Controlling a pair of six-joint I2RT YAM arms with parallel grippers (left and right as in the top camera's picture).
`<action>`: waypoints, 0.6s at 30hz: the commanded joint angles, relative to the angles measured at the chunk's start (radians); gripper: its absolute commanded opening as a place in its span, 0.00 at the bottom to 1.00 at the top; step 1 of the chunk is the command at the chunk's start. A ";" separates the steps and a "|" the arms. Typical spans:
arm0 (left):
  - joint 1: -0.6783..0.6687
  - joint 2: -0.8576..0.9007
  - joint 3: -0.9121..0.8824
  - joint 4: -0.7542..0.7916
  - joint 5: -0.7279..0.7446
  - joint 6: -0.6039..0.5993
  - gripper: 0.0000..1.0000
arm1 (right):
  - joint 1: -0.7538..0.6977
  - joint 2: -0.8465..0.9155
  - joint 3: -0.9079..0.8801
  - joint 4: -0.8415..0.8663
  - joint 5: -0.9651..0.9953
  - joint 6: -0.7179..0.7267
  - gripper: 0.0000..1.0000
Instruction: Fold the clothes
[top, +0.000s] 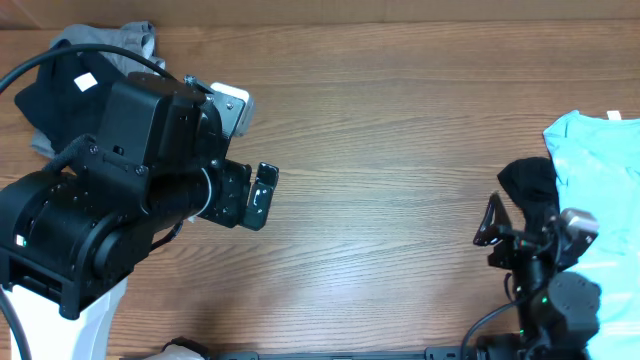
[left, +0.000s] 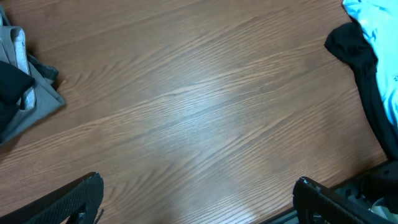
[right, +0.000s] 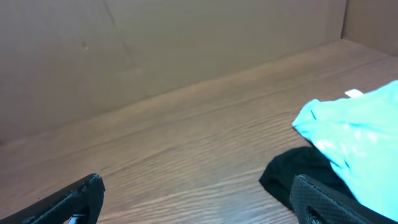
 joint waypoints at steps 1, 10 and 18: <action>-0.005 0.003 0.000 0.001 -0.006 -0.010 1.00 | -0.014 -0.084 -0.115 0.059 0.000 -0.010 1.00; -0.005 0.003 0.000 0.001 -0.006 -0.010 1.00 | -0.014 -0.200 -0.402 0.386 -0.085 -0.007 1.00; -0.005 0.003 0.000 0.001 -0.006 -0.010 1.00 | -0.014 -0.199 -0.426 0.442 -0.095 -0.007 1.00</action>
